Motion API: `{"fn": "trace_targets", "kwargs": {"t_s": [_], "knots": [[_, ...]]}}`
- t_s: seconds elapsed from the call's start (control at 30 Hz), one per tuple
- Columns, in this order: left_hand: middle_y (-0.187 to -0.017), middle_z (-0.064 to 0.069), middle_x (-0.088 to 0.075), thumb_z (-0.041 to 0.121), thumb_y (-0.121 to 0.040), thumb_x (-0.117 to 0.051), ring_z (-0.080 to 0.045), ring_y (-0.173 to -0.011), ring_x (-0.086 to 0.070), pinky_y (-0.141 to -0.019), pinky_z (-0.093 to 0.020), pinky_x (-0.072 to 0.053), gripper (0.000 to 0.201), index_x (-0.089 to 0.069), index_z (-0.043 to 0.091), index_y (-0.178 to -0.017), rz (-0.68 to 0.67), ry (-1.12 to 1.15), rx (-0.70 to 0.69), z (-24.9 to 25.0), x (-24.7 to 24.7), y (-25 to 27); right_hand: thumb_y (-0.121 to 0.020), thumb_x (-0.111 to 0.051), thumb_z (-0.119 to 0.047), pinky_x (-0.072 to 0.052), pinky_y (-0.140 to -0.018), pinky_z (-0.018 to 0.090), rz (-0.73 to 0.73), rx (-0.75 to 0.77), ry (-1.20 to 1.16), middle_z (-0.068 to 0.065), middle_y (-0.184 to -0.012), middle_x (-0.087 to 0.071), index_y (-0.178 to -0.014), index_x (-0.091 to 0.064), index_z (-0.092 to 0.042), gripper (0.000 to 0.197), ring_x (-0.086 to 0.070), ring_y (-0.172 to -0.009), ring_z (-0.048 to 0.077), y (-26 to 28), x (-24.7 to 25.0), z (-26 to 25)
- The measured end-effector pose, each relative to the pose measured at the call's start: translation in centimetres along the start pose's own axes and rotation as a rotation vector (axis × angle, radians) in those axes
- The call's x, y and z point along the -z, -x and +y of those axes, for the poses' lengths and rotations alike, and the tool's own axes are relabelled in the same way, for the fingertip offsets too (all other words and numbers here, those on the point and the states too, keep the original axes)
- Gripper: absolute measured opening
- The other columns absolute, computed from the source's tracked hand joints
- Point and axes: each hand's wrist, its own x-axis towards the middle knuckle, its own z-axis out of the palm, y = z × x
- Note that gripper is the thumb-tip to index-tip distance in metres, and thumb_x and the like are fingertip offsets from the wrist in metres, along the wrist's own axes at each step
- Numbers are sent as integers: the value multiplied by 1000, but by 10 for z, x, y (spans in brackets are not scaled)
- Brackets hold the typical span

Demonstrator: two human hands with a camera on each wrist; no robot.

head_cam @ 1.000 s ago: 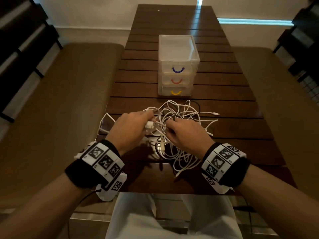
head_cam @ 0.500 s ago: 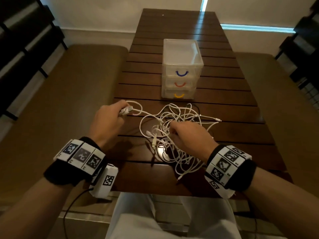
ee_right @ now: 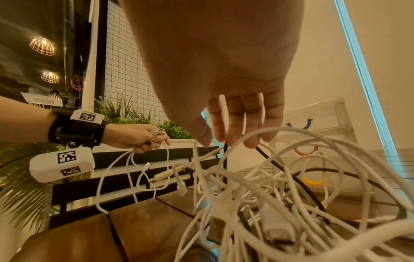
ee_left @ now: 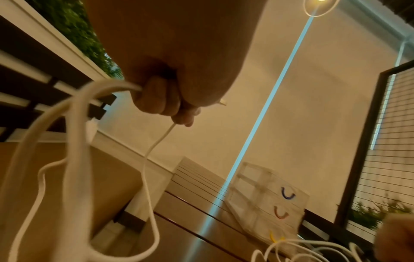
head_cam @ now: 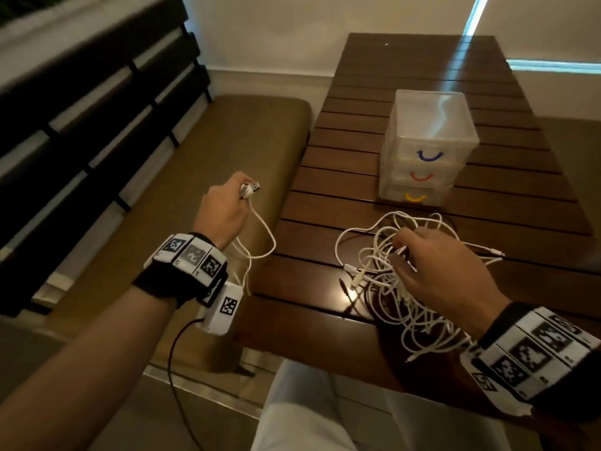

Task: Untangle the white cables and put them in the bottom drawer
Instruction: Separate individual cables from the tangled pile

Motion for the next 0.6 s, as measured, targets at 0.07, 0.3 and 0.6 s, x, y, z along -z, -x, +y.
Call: {"fn": "trace_targets", "kwargs": {"t_s": [0.07,0.3,0.6], "knots": [[-98,-12,-68,12,-97,-46,-31,-87,-62,-71,-36,-46,23,-64,17,-111,16,-11,46,-10,7,-6,-95,-53,-35,-44,-62,29,0,6,-1,-3,-88,-56,-105,-58,-22,17,-50,-76,13,-1,-2,-3],[-97,1,-69,3,-91,-46,-17,-85,-62,-77,-34,-50,29,-67,20,-101,63,1,146,-30,28,-18,-94,-56,-34,-35,-60,25,-6,-3,14,-6,-88,-51,-102,-60,-21,15,-46,-74,12,0,-7,-2],[-83,1,-70,5,-98,-37,-17,-70,-65,-72,-39,-57,31,-62,24,-99,-41,148,125,-15,18,-12,-93,-59,-31,-33,-62,24,11,6,5,-2,-96,-61,-106,-61,-21,16,-41,-76,9,3,-7,0]]}}
